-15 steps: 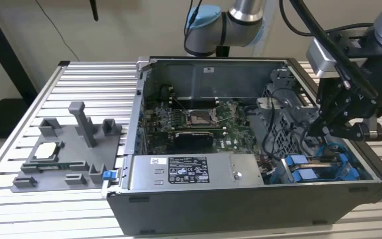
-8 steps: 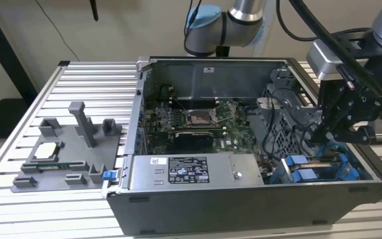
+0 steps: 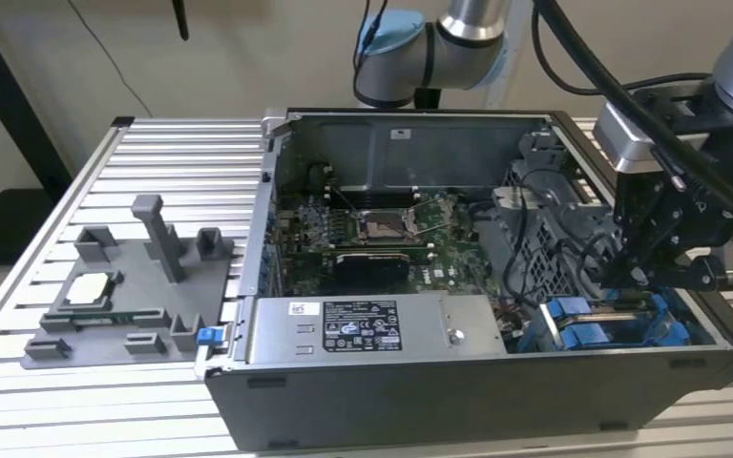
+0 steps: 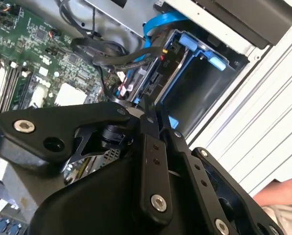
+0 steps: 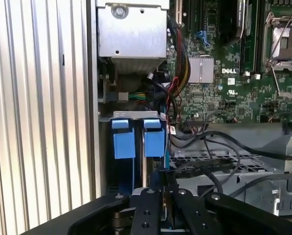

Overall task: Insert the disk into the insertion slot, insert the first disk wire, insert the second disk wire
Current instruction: 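Insert the second disk wire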

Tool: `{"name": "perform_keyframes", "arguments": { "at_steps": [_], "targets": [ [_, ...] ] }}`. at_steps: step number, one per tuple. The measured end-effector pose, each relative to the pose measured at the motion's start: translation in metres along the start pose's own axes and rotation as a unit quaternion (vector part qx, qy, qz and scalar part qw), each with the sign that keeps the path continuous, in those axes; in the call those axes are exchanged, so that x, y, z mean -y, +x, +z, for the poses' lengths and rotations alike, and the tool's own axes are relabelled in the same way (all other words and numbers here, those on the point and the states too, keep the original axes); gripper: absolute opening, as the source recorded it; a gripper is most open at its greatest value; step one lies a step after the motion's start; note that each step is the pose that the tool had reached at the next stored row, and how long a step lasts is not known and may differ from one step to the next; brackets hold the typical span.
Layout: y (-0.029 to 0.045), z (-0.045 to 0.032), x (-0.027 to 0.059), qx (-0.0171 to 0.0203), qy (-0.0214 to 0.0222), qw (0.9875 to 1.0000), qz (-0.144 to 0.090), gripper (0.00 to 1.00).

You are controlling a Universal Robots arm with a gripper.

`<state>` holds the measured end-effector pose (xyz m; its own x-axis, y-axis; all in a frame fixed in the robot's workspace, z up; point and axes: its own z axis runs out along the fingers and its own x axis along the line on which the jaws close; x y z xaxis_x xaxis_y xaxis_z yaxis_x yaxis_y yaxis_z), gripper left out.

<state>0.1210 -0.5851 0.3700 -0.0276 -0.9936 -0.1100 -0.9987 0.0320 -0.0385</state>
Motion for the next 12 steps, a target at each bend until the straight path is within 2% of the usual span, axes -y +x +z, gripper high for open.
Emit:
{"name": "perform_keyframes", "arguments": {
  "at_steps": [6, 12],
  "targets": [
    [0.0008, 0.0113, 0.0107, 0.0000, -0.0002, 1.0000, -0.002, 0.00],
    [0.0018, 0.0204, 0.0118, 0.0001, 0.0002, 1.0000, -0.004, 0.00]
  ]
}}
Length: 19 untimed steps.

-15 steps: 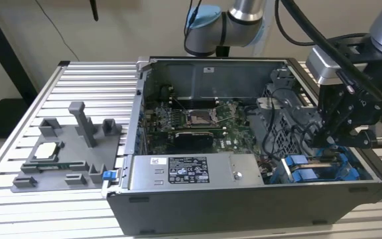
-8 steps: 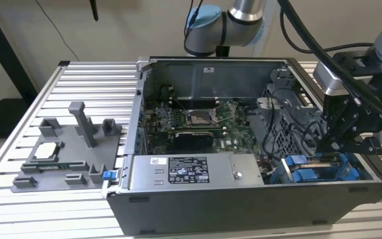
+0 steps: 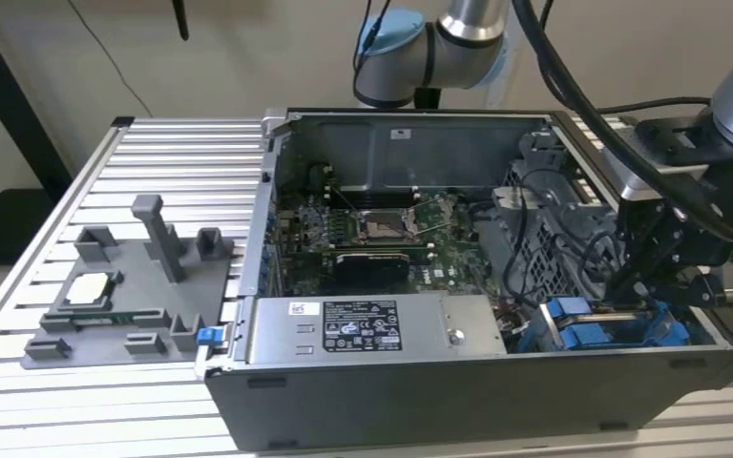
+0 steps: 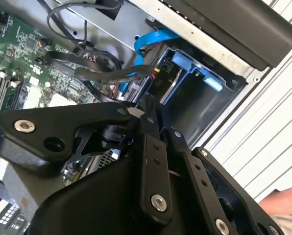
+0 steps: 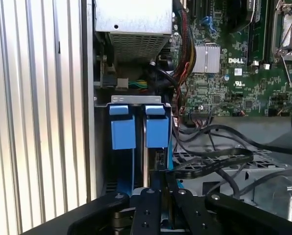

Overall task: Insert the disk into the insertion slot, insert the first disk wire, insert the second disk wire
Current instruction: 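Insert the second disk wire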

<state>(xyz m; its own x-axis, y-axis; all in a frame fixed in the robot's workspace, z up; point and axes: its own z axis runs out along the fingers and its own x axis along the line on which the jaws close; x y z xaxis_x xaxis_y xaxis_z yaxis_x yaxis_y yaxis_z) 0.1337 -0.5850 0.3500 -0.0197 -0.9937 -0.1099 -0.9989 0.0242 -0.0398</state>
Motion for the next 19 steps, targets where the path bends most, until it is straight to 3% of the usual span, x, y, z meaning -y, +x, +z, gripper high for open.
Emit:
{"name": "perform_keyframes", "arguments": {
  "at_steps": [5, 19],
  "targets": [
    [0.0004, 0.0063, 0.0022, 0.0001, 0.0003, 1.0000, -0.003, 0.00],
    [-0.0032, 0.0073, 0.0052, 0.0003, -0.0005, 1.0000, -0.009, 0.00]
  ]
}}
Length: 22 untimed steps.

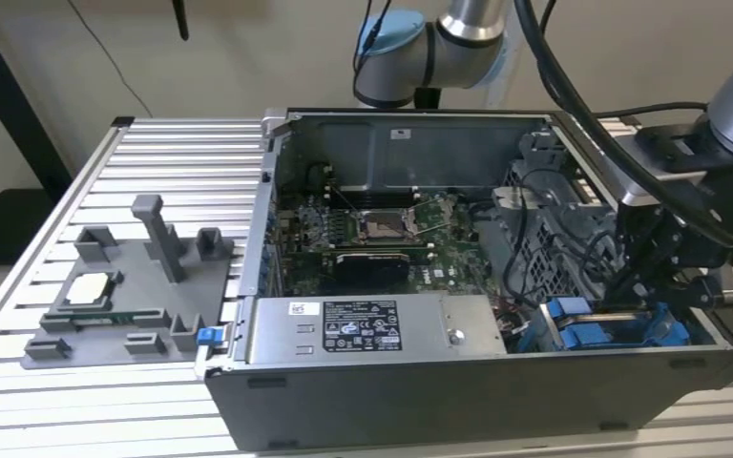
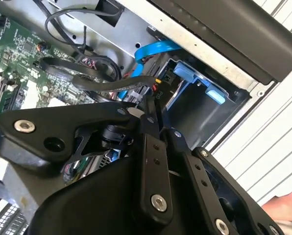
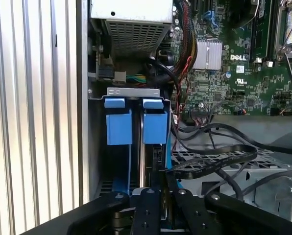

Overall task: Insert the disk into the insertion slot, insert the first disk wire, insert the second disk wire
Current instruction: 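Insert the second disk wire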

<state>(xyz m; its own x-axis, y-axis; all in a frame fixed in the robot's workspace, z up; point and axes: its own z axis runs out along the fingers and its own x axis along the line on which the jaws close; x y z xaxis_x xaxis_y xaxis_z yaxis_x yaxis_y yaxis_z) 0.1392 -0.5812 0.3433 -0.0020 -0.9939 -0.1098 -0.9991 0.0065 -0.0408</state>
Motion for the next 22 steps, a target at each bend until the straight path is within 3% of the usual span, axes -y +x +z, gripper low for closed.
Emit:
{"name": "perform_keyframes", "arguments": {
  "at_steps": [8, 11, 12, 19, 22],
  "targets": [
    [0.0009, 0.0078, -0.0002, -0.0009, 0.0002, 1.0000, -0.002, 0.00],
    [0.0005, 0.0069, -0.0002, 0.0016, 0.0000, 1.0000, -0.002, 0.00],
    [0.0004, 0.0046, -0.0002, 0.0031, -0.0001, 1.0000, -0.002, 1.00],
    [-0.0025, -0.0242, 0.0010, 0.0028, -0.0003, 1.0000, -0.002, 1.00],
    [-0.0026, -0.0259, 0.0011, 0.0028, -0.0005, 1.0000, -0.002, 1.00]
  ]
}}
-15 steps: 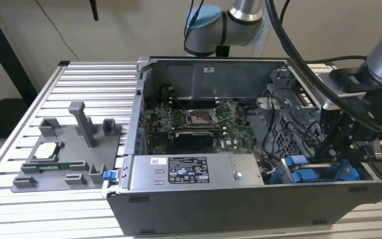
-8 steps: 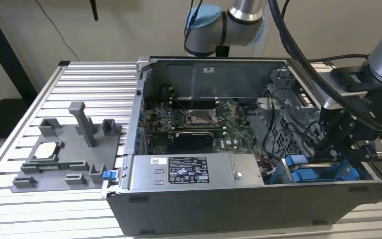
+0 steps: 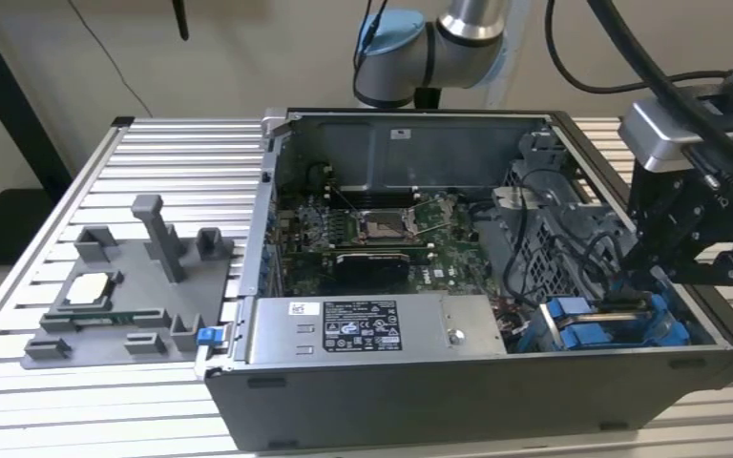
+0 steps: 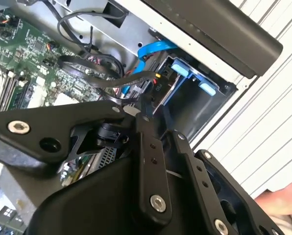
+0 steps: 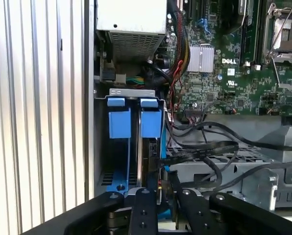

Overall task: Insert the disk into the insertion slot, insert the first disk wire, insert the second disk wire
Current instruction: 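Insert the second disk wire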

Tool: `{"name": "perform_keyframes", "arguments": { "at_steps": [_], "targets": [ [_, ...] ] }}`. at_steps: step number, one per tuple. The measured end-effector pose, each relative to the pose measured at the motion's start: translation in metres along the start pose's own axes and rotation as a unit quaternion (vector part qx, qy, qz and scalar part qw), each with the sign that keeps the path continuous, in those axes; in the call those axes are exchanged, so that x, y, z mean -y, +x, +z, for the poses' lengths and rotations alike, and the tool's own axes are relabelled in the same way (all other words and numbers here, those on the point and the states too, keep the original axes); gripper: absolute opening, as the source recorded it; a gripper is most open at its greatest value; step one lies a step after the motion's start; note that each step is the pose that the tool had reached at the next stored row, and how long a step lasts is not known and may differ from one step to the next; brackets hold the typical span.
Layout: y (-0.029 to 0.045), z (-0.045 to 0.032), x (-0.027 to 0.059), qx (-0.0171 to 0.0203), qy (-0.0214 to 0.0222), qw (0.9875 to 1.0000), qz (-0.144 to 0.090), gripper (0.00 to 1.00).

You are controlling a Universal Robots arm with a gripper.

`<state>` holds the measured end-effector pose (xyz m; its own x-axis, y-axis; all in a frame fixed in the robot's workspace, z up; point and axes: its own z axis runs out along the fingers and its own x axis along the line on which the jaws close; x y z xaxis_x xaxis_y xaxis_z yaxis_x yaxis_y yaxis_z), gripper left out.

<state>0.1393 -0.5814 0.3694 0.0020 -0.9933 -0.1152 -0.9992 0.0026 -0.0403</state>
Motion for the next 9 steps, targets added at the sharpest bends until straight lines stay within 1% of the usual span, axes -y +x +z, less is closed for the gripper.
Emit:
{"name": "perform_keyframes", "arguments": {
  "at_steps": [9],
  "targets": [
    [-0.0001, -0.0006, 0.0000, -0.0001, 0.0000, 1.0000, 0.000, 1.00]
  ]
}}
